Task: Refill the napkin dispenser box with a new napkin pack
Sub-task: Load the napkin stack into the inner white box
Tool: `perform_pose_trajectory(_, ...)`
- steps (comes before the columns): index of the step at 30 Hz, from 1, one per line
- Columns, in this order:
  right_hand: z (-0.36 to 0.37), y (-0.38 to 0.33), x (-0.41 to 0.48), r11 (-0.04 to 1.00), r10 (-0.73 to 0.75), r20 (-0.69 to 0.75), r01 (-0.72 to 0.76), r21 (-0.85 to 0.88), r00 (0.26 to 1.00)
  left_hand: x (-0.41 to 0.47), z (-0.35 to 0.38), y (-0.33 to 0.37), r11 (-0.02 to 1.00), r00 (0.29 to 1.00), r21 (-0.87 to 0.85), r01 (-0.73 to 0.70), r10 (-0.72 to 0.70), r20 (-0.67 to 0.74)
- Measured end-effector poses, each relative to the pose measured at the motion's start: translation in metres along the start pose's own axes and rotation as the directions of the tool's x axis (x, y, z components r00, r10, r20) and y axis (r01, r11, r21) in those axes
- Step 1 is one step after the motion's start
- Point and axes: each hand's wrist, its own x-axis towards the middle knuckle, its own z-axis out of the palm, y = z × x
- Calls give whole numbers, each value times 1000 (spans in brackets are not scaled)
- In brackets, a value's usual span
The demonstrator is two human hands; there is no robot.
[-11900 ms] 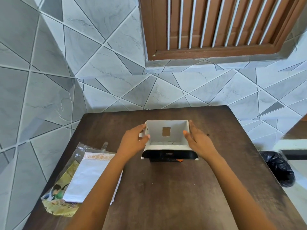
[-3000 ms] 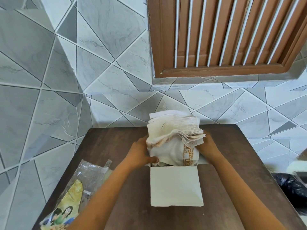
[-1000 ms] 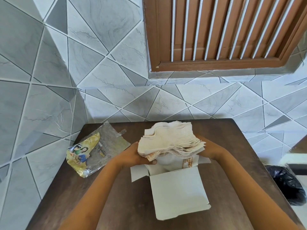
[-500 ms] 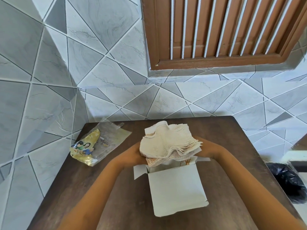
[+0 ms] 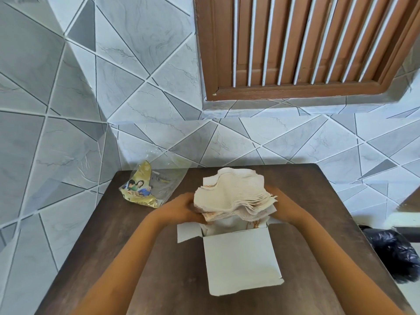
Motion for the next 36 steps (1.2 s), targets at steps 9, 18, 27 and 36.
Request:
perform_pose_trajectory(9, -2, -2, 2, 999, 26, 85, -28, 33, 996, 3, 7, 21, 966, 933, 103, -239, 257, -252)
perform_pose_trajectory(18, 6, 0, 4, 1000, -13, 95, 13, -4, 995, 12, 4, 19, 964, 958, 189, -185, 220, -183)
perform_pose_trajectory(27, -2, -8, -6, 976, 76, 10, -77, 205, 997, -6, 2, 19, 980, 986, 149, -130, 144, -87)
perform_pose_trajectory(36, 8, -4, 3, 995, -17, -118, 5, -101, 993, 3, 4, 10, 945, 978, 328, -6, 74, -195)
